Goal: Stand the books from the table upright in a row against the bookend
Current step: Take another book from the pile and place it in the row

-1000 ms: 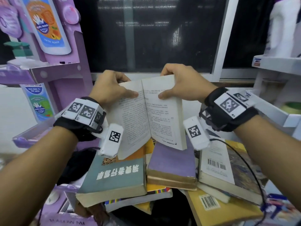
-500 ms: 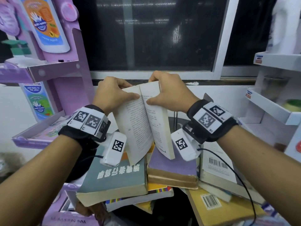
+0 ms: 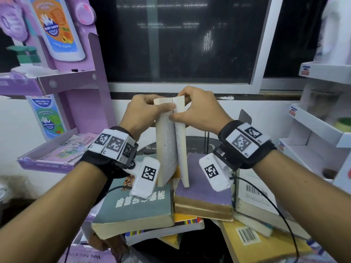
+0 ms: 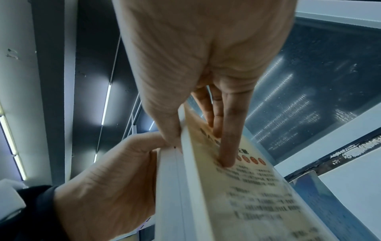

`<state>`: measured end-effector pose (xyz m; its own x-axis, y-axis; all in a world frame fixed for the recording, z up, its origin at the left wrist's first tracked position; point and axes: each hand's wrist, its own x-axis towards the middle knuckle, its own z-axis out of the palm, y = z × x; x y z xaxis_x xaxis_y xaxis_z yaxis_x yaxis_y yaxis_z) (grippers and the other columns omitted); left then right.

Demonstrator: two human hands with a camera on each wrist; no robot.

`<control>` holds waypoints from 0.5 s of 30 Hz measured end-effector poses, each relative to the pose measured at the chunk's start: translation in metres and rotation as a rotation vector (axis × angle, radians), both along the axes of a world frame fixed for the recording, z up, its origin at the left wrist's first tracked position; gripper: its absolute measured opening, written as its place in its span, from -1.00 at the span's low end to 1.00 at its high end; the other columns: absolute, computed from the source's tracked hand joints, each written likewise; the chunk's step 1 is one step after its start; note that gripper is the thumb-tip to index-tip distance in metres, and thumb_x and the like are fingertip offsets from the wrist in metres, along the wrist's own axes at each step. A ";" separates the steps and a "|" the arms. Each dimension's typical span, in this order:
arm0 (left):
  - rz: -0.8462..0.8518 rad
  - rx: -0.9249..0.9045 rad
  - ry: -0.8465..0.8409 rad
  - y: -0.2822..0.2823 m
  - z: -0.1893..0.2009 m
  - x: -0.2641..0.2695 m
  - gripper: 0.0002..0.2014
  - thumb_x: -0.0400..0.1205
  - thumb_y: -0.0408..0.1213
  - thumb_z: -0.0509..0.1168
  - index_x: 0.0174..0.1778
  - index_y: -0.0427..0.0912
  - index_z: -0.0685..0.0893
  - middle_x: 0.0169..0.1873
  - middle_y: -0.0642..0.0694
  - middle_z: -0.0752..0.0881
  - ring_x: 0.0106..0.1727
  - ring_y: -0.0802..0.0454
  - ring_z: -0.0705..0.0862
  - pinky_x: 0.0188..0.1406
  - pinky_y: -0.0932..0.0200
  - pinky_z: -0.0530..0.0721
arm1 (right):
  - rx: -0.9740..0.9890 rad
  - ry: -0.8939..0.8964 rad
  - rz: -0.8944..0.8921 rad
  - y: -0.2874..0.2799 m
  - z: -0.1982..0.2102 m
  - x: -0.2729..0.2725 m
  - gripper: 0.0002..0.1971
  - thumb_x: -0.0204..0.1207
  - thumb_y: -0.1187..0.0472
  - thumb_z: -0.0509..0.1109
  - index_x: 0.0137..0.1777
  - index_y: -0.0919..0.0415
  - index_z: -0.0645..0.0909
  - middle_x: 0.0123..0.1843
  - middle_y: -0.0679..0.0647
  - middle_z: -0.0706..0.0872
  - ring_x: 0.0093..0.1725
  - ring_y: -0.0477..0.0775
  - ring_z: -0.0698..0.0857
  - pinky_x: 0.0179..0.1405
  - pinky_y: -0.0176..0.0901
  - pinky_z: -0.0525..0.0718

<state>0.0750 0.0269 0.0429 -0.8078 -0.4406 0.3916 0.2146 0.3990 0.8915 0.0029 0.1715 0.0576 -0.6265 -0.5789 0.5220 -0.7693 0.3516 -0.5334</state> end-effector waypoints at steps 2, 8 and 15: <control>-0.028 0.017 0.005 0.002 -0.001 0.000 -0.80 0.52 -0.18 0.48 -0.02 -0.19 0.80 -0.10 -0.12 0.84 -0.06 -0.10 0.81 -0.14 0.01 0.81 | -0.019 -0.068 0.048 0.002 0.000 0.002 -0.54 0.30 0.08 0.64 0.14 0.17 0.58 -0.02 0.01 0.73 -0.26 -0.08 0.78 -0.34 -0.24 0.80; -0.119 0.042 0.007 0.006 -0.001 0.005 -0.71 0.60 -0.06 0.36 0.02 -0.21 0.79 -0.07 -0.14 0.83 -0.22 0.03 0.79 -0.37 0.27 0.69 | -0.040 -0.159 0.103 0.005 -0.003 0.002 -0.36 0.21 0.06 0.71 0.25 0.17 0.55 0.06 0.02 0.69 -0.22 -0.03 0.80 -0.35 -0.19 0.81; -0.143 0.013 0.012 0.004 -0.003 0.007 -0.71 0.52 -0.11 0.47 0.09 -0.15 0.78 -0.06 -0.13 0.83 -0.07 -0.06 0.82 -0.27 0.18 0.74 | 0.025 -0.142 0.117 0.003 -0.008 -0.004 -0.21 0.11 -0.09 0.73 0.35 0.07 0.52 0.15 -0.09 0.70 -0.04 -0.06 0.78 -0.05 -0.16 0.77</control>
<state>0.0815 0.0307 0.0396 -0.8579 -0.3261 0.3970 0.2794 0.3523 0.8932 -0.0015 0.1743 0.0501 -0.6204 -0.6637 0.4178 -0.7236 0.2789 -0.6314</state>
